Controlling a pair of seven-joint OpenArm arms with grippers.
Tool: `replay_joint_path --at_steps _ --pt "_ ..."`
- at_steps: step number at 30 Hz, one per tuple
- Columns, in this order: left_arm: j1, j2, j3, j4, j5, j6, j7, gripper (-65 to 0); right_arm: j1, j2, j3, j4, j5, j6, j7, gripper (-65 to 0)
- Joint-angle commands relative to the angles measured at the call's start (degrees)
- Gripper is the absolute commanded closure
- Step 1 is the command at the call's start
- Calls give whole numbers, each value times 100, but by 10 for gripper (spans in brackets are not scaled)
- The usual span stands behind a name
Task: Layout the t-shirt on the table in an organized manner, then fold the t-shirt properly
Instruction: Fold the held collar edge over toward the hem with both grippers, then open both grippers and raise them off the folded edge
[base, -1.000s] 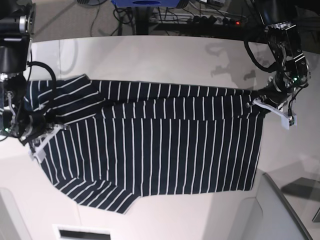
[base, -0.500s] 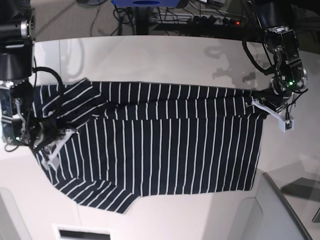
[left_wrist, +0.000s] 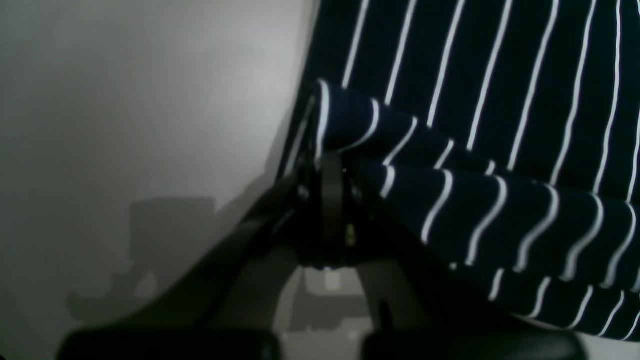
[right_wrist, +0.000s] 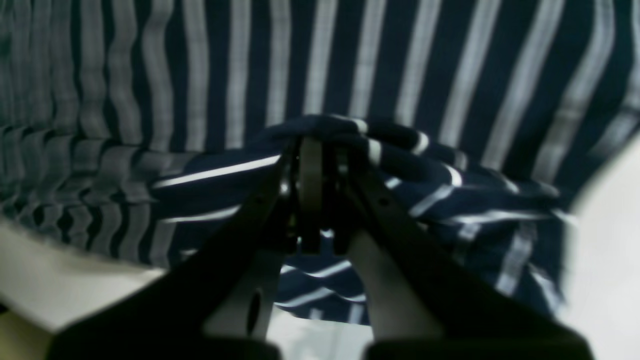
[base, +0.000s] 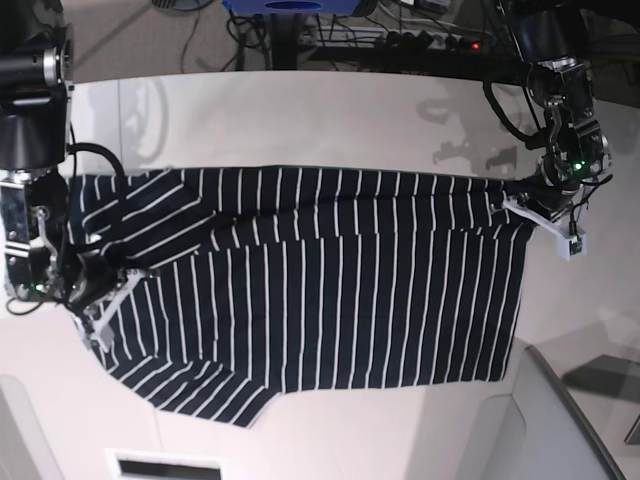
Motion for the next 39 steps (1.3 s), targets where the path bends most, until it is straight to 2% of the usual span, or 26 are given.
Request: replay_joint_path --at_steps 1,6,8,10,12,14,16,18,22,26,29,31,33,36,39 --pt "-78 -73 -11 108 12 -17 -175 0 149 -43 47 75 -72 -35 129 0" --pt "-78 -73 -11 99 12 -9 -421 0 131 -123 55 75 -309 -44 296 -11" --pt "-78 -73 -11 99 12 -9 -430 0 131 -123 55 84 -309 -79 305 -71" --pt "-78 -73 -20 99 12 -9 -438 -25 131 -123 55 119 -309 -343 402 -164" --pt "-78 -73 -64 108 12 -9 -447 -221 131 -123 55 119 -309 -633 622 -257" --pt "-87 -82 -81 126 12 -9 -456 -395 114 -96 64 145 -309 -730 850 -321" --pt "-166 -178 -81 152 -5 -9 -588 -553 -27 -96 328 348 -300 -721 1000 -336" --pt "-175 -205 -108 161 -41 -9 -825 -650 -247 -131 776 805 -300 -721 1044 -336" --pt "-87 -152 -688 644 -58 -44 -957 -650 -959 -334 1585 2044 -300 -721 1044 -336" --pt "643 94 -996 1629 -58 -44 -948 -650 -1900 -536 2148 3047 -291 -712 1044 -336" --pt "1276 367 -996 2104 -58 -44 -948 -650 -2515 -931 2535 3372 -160 -703 1052 -336" --pt "1566 516 -1005 2113 -58 -44 -975 -650 -2840 -1151 2833 3398 166 -528 1052 -336" --pt "1750 604 -1005 1954 -111 -105 -975 -650 -3060 -1301 3212 3319 561 -167 1052 -335" --pt "1882 622 -1013 1532 -779 -598 -975 -650 -3139 -1468 3915 3020 1168 176 1026 -335" --pt "1979 560 -1022 1110 -1649 -721 -975 -650 -3157 -1494 4240 2748 1502 193 1017 -335"
